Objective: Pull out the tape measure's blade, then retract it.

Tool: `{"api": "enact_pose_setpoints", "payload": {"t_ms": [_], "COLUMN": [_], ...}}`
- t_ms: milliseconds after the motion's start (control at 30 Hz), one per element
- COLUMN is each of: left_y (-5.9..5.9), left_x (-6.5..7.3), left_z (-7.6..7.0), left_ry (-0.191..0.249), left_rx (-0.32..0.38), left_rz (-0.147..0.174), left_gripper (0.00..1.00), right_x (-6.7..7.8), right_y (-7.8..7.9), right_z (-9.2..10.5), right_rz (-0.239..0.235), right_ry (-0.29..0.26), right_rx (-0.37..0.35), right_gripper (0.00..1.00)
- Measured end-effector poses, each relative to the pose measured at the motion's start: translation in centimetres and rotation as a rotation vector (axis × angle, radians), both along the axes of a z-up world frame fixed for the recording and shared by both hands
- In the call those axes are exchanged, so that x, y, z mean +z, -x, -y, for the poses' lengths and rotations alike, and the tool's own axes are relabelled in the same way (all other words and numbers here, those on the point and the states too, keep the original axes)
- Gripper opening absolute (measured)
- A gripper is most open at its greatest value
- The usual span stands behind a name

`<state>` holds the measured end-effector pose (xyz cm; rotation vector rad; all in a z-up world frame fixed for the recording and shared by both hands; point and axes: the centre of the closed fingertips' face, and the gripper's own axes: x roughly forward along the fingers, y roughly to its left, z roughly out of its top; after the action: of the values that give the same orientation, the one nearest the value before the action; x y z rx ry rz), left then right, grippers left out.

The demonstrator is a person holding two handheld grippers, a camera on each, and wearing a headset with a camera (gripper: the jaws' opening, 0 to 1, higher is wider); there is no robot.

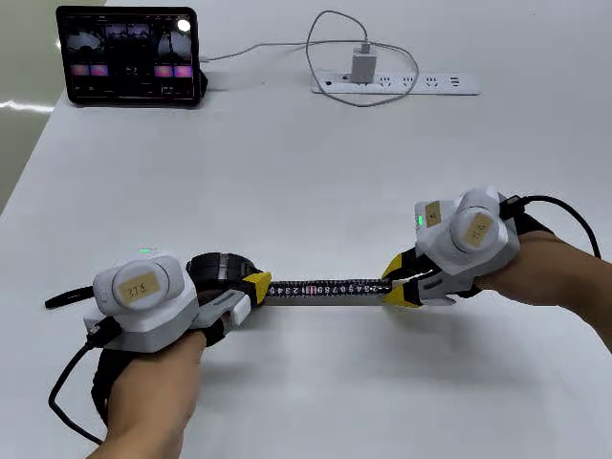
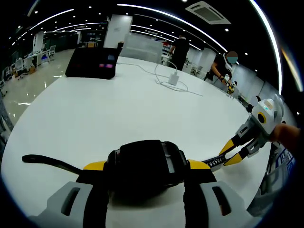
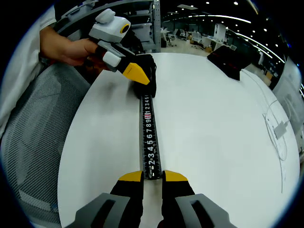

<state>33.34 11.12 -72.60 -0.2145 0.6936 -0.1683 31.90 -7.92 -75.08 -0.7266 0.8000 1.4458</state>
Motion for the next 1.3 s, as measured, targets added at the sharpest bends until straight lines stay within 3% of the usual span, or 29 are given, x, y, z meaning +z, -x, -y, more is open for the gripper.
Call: {"api": "enact_pose_setpoints", "payload": {"t_ms": [1300], "left_y": [0.0], "left_x": [-0.1], "left_z": [0.0], "left_ry": [0.021], "left_rx": [-0.004], "left_rz": [-0.005], "left_gripper": [0.6], "right_x": [-0.1], "right_y": [0.3], "right_z": [-6.0], "right_rz": [-0.024], "right_ry": [-0.064], "right_rx": [0.029], "right_gripper": [0.11]}}
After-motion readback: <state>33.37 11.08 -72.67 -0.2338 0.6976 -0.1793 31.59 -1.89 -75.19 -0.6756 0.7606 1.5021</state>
